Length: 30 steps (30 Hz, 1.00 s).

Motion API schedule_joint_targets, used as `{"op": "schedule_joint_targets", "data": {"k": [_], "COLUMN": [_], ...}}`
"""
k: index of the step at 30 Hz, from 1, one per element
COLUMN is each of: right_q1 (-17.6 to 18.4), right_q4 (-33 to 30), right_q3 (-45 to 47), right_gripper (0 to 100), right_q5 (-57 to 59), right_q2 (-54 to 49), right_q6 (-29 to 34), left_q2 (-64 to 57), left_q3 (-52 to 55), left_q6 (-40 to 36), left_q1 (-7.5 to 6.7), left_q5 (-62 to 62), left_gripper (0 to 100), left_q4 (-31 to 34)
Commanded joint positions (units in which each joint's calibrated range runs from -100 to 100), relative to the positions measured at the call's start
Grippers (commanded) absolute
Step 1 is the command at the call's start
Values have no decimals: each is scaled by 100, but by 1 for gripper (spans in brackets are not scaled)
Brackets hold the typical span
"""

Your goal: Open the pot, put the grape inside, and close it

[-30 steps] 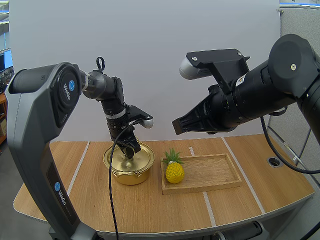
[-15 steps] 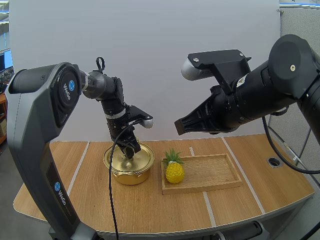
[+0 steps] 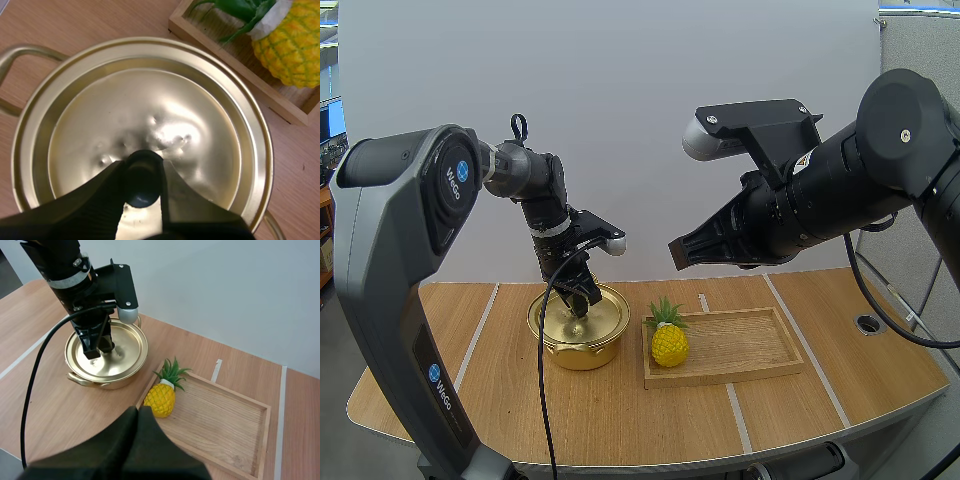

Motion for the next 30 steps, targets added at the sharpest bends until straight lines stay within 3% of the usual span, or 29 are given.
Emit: {"op": "schedule_joint_targets", "data": {"k": [1,4,7,11,14,15,30], "right_q1": [-17,-17,-17,-17,-17,-17,-17], "right_q4": [11,23,46,46,46,46,46], "right_q3": [22,22,22,22,22,22,22], "right_gripper": [0,0,0,0,0,0,0], "right_q5": [2,2,2,2,2,2,2], "right_q2": [-64,-64,-64,-64,-64,-64,-64], "right_q6": [13,13,13,13,13,13,13], "left_q2": [12,12,12,12,12,12,-240], "left_q3": [32,32,32,32,32,32,-1007], "left_q6": [30,30,30,30,-12,-8,-194], "left_q1": [-11,-11,-11,-11,-11,-11,-11], "left_q5": [538,637,676,711,711,711,999], "left_gripper": [0,1,14,55,93,100,100], "left_q4": [-275,-275,-275,-275,-286,-298,-337]}}
